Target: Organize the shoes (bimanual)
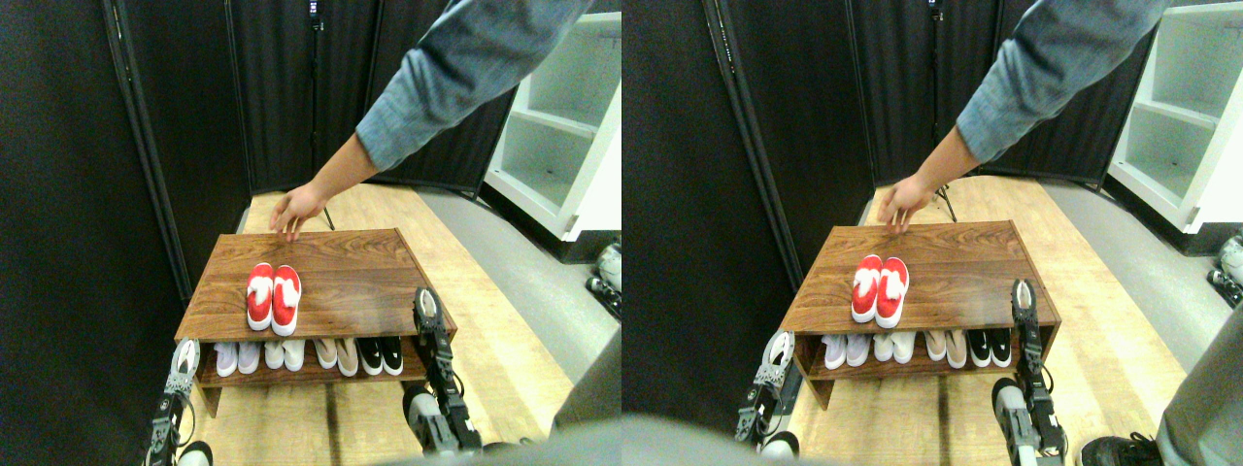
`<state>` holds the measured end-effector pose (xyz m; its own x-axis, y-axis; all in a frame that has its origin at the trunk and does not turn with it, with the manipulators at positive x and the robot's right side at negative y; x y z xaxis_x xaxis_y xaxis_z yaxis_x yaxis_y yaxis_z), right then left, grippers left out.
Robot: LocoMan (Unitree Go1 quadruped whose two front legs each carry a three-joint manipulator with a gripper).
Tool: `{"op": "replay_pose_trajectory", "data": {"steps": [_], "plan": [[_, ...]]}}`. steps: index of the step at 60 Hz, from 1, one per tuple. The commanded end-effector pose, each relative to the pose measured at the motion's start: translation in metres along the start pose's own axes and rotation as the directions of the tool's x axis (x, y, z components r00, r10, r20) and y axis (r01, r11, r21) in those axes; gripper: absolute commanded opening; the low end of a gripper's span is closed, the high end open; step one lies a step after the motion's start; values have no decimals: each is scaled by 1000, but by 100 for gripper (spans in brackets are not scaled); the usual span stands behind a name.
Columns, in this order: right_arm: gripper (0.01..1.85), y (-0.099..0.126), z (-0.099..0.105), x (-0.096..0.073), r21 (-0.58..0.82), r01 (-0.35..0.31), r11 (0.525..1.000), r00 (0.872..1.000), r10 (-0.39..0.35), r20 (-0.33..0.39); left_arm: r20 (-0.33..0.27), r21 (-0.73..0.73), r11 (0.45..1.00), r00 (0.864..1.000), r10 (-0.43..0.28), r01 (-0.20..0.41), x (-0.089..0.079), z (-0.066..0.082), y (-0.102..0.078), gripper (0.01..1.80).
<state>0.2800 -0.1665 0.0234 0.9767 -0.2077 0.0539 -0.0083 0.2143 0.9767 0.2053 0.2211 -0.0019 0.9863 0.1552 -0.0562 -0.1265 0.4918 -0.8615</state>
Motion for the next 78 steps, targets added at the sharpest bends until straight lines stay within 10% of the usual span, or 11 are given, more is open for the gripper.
{"op": "replay_pose_trajectory", "data": {"steps": [1,61,69,78], "plan": [[1,9,-2,1,17,-35,999,999,35,-6,-4,-6,1000,1000,-28,28,-9,-5,-12,1],[1,10,-3,1,32,-38,999,999,39,-12,50,-169,985,999,-9,18,-11,-29,-22,13],[1,10,-3,0,22,-47,999,999,47,-9,39,-184,983,999,7,0,-17,-33,-27,38],[1,10,-3,0,30,-52,998,999,52,-12,9,-181,983,999,42,-40,-18,-44,-29,117]]}}
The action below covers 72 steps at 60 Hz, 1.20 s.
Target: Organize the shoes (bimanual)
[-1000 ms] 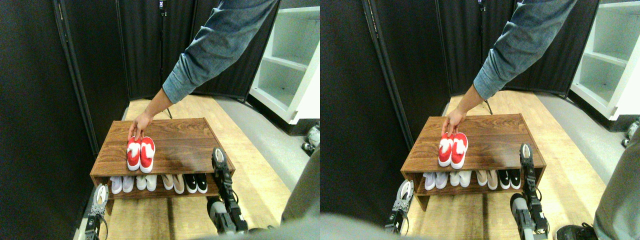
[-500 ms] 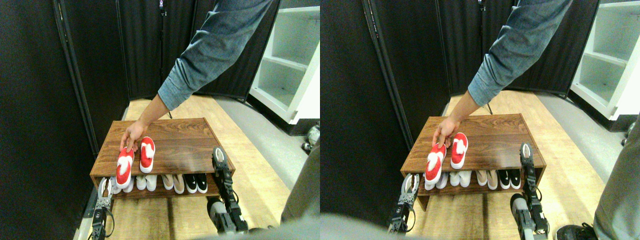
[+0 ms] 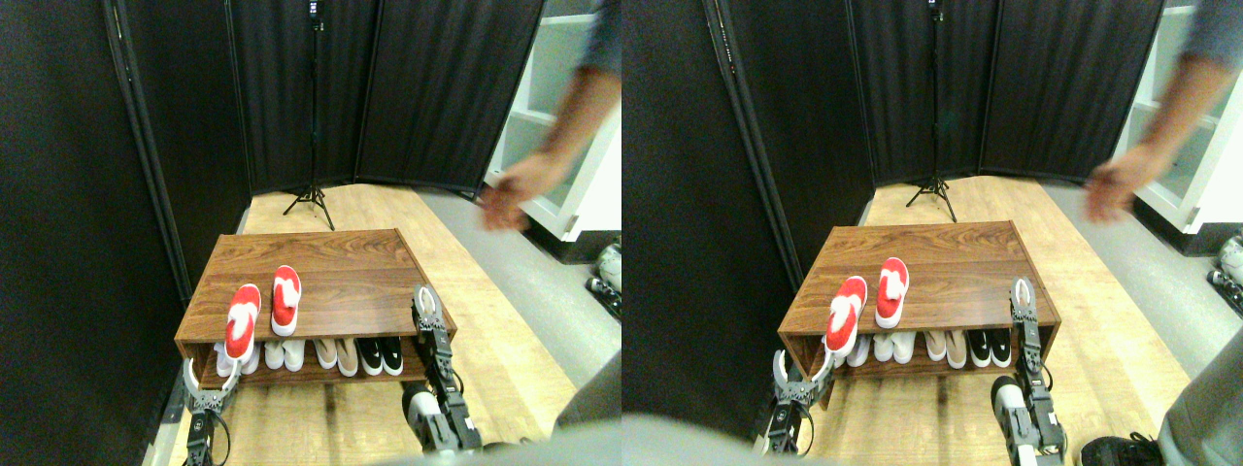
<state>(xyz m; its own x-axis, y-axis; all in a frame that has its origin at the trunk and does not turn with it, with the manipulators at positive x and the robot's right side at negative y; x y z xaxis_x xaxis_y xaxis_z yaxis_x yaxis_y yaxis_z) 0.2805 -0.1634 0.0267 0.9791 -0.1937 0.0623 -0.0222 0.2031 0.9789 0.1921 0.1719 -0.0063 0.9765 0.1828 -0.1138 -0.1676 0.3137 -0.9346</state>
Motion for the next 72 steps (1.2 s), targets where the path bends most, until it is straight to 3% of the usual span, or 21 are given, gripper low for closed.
{"op": "replay_pose_trajectory", "data": {"steps": [1,5,18,38,49,55,72], "plan": [[1,6,-1,0,16,-38,999,999,38,1,6,5,1000,1000,-23,23,1,-4,-10,120],[1,6,-1,0,14,-39,999,999,39,-2,-21,10,1000,1000,-7,7,3,-6,-8,139],[1,6,0,-3,26,-36,999,999,37,-5,-55,13,1000,998,16,-15,12,-14,2,166],[1,9,0,-4,-2,-52,999,999,52,-16,-24,-82,995,998,54,-56,42,-32,22,166],[1,10,-1,-3,4,-51,999,999,51,-18,-21,-86,995,999,50,-52,63,-40,32,142],[1,9,0,-3,18,-39,999,999,39,-18,-2,-69,997,999,37,-37,78,-40,39,146],[1,8,4,0,12,-39,999,999,39,-9,-34,-17,999,999,37,-38,109,-38,44,151]]}}
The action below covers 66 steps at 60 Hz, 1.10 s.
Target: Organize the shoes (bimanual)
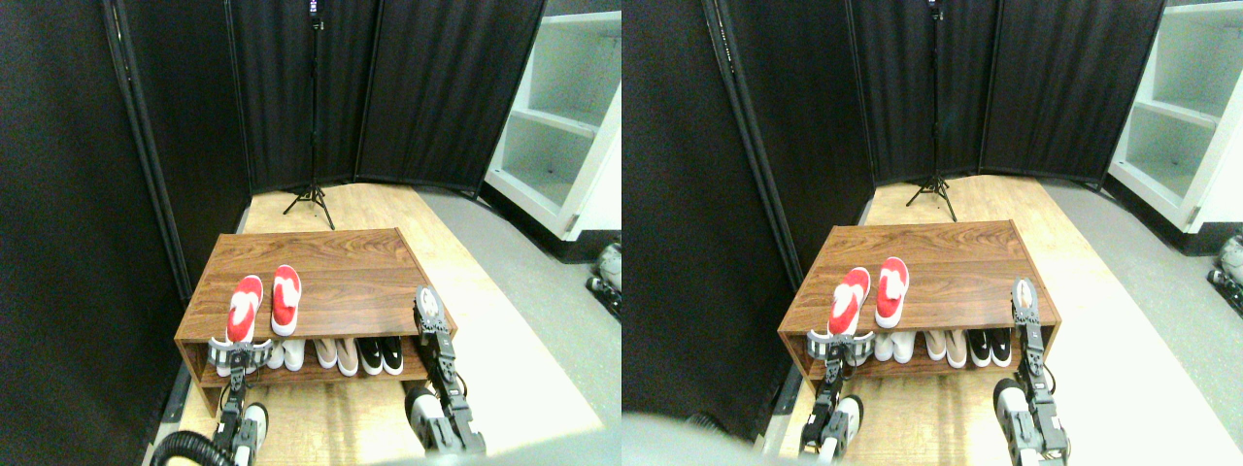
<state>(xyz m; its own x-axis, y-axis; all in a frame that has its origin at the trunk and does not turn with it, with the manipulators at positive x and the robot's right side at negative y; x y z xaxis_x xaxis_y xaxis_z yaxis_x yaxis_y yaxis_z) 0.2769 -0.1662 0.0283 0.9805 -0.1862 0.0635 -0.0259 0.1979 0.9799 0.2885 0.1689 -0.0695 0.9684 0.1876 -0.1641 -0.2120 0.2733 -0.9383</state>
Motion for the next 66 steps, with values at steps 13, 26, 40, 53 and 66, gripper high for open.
{"op": "replay_pose_trajectory", "data": {"steps": [13,26,40,53,66], "plan": [[1,7,2,2,-4,-37,999,999,37,-2,-38,23,1000,999,5,-4,23,2,2,150],[1,7,3,1,-12,-34,999,999,35,10,-43,4,1000,999,27,-27,25,-1,-3,154],[1,6,3,2,-12,-36,999,999,36,8,-45,-8,1000,999,8,-9,4,3,-3,146],[1,5,2,3,4,-33,999,999,33,12,-4,-27,1000,1000,-3,3,-42,23,-15,124],[1,5,-1,5,6,-43,999,999,43,-2,49,33,998,998,-49,48,-51,58,-15,128]]}}
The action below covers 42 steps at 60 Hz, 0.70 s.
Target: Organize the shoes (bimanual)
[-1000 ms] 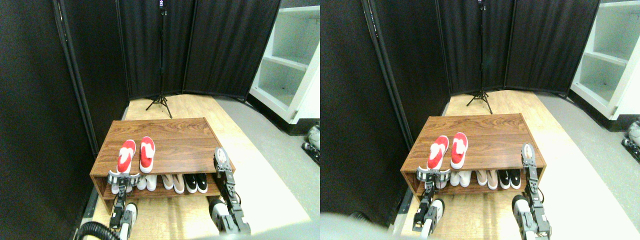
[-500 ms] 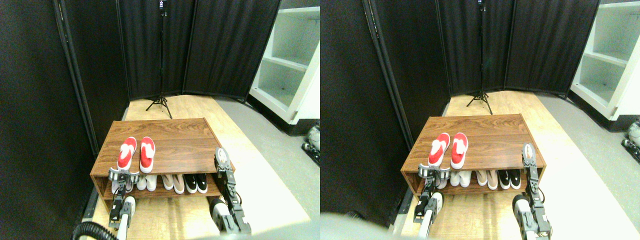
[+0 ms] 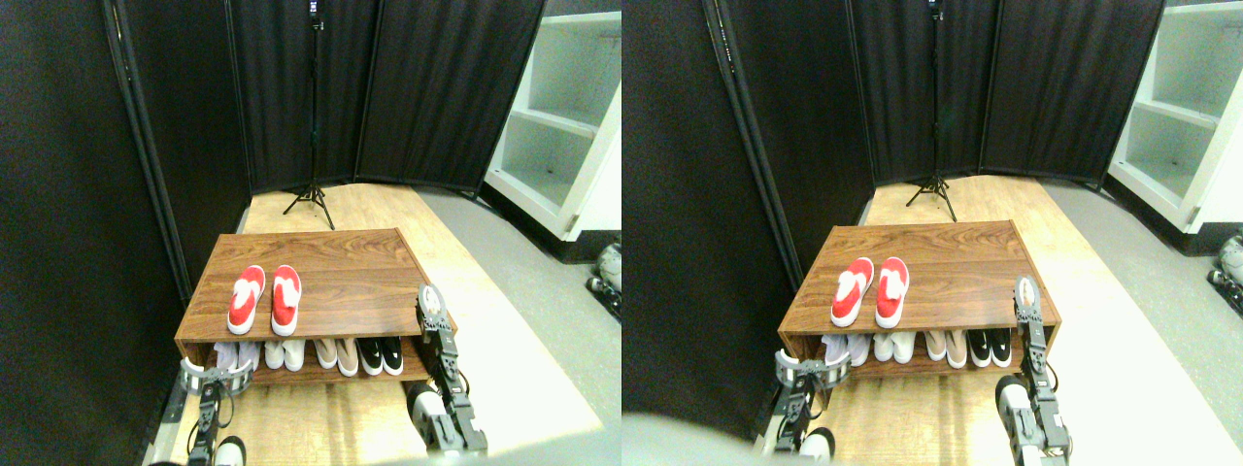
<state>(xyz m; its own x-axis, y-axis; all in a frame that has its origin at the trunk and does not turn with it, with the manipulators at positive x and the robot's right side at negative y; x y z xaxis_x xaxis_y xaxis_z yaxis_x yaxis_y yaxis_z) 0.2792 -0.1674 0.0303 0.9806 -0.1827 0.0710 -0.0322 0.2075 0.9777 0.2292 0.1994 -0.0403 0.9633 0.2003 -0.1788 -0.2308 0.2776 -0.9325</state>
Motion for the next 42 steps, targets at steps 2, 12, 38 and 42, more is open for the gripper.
{"op": "replay_pose_trajectory", "data": {"steps": [2,12,38,42], "plan": [[1,4,-2,2,7,-39,999,999,39,0,53,30,996,995,-81,80,8,18,-8,111],[1,4,-2,4,21,-43,999,999,43,-3,159,140,981,974,-158,137,20,42,-9,69],[1,3,1,3,29,-32,999,999,32,0,223,366,912,933,-281,187,68,80,-24,1],[1,3,1,3,36,-30,999,1000,30,0,208,395,902,939,-274,176,74,78,-25,1]]}}
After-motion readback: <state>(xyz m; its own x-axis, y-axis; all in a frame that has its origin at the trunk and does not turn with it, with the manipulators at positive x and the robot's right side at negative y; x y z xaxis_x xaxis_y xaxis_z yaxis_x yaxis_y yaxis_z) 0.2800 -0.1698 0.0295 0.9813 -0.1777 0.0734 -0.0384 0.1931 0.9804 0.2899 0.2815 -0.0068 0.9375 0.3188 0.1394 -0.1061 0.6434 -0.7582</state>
